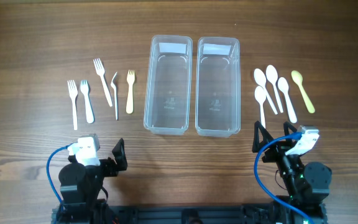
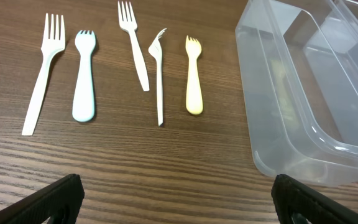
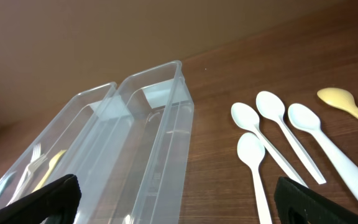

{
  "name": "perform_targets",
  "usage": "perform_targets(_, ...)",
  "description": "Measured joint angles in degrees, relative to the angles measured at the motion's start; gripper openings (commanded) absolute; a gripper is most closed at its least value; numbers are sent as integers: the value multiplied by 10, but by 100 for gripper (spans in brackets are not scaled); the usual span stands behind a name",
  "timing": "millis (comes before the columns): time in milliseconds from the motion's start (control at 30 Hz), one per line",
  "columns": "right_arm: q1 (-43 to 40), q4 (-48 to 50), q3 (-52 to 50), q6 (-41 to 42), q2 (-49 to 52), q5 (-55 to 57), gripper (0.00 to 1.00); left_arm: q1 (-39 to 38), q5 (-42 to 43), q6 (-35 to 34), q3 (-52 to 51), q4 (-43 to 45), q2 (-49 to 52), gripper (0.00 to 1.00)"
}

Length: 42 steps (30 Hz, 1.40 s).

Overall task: Pack container
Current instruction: 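Raise both arms from rest toward the cutlery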

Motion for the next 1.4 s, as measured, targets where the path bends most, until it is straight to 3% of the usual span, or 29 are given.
perform_targets(700,0,0,0,0,0,2,100,0,0,0,0,2,0,100)
perform_targets(933,0,0,0,29,0,3,100,0,18,0,-2,142,0,100)
perform_targets(1067,0,-10,3,65,11,-34,99,0,26,-49,-3,175,0,100)
perform_targets(1133,0,-30,36,64,44,-47,99,0,26,-121,-1,176,5,100)
perform_targets(1400,0,-167,321,2,316,-41,99,0,30,-163,96,167,165,100)
